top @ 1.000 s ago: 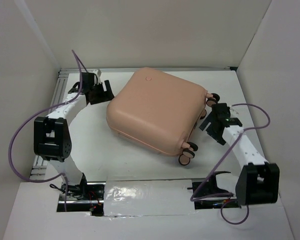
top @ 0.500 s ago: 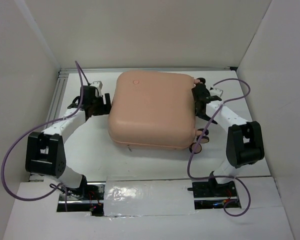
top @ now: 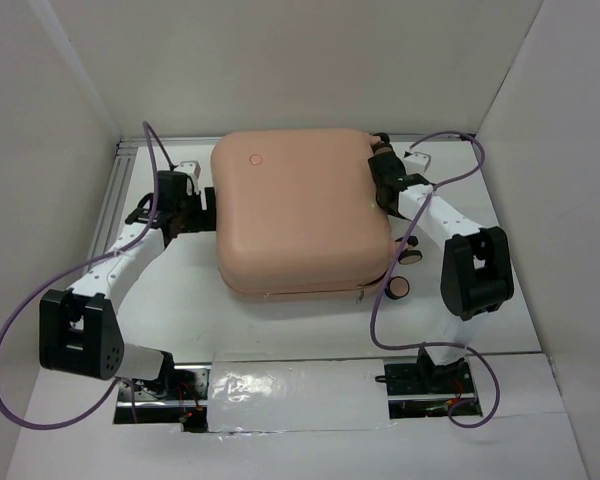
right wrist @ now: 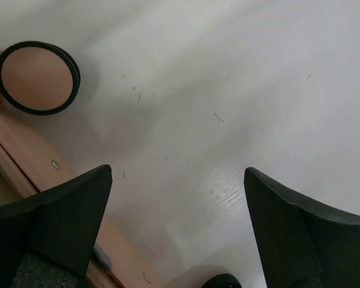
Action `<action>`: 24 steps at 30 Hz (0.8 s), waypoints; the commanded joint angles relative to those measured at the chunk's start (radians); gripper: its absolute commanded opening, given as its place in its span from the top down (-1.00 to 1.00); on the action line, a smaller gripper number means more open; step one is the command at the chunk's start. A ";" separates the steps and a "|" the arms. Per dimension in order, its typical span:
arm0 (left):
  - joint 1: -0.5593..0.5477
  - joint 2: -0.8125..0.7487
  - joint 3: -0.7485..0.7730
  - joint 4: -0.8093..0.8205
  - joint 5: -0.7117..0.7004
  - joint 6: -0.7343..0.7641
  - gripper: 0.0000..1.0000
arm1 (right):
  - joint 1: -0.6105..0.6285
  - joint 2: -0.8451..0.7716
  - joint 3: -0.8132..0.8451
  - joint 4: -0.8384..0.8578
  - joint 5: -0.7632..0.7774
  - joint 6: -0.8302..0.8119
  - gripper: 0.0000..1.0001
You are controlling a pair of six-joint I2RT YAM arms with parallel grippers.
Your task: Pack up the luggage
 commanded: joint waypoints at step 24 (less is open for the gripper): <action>-0.094 0.330 0.262 0.075 0.237 -0.083 -0.76 | 0.157 0.187 0.177 0.156 -0.344 0.004 -0.98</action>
